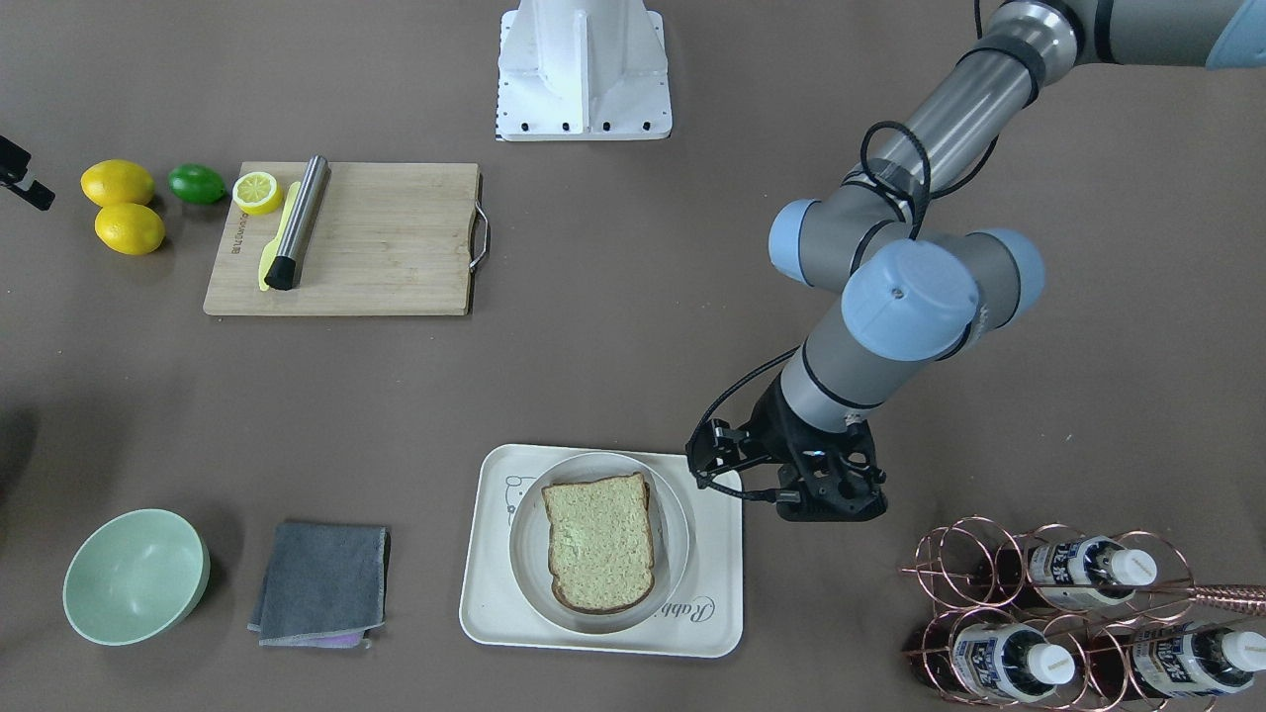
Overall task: Make sandwich and place on tray
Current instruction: 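Release the plate and retract the left arm away from the tray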
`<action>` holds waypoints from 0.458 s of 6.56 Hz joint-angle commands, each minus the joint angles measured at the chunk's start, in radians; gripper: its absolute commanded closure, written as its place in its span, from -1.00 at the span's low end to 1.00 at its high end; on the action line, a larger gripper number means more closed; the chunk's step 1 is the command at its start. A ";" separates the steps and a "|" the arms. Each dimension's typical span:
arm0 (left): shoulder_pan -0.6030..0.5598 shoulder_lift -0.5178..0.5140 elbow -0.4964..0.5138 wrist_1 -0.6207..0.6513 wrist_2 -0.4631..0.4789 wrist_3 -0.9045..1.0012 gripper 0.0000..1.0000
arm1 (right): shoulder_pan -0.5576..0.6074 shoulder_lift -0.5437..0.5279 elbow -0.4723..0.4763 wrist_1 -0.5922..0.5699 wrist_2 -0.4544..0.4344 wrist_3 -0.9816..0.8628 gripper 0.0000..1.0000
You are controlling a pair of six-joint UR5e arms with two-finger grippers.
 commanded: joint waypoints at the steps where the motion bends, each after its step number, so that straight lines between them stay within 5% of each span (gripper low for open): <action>1: -0.046 0.194 -0.335 0.233 -0.039 0.164 -0.96 | -0.005 0.001 -0.026 -0.002 -0.029 -0.051 -1.00; 3: -0.095 0.360 -0.611 0.419 -0.037 0.267 -0.96 | 0.059 -0.009 -0.065 -0.004 -0.035 -0.137 -1.00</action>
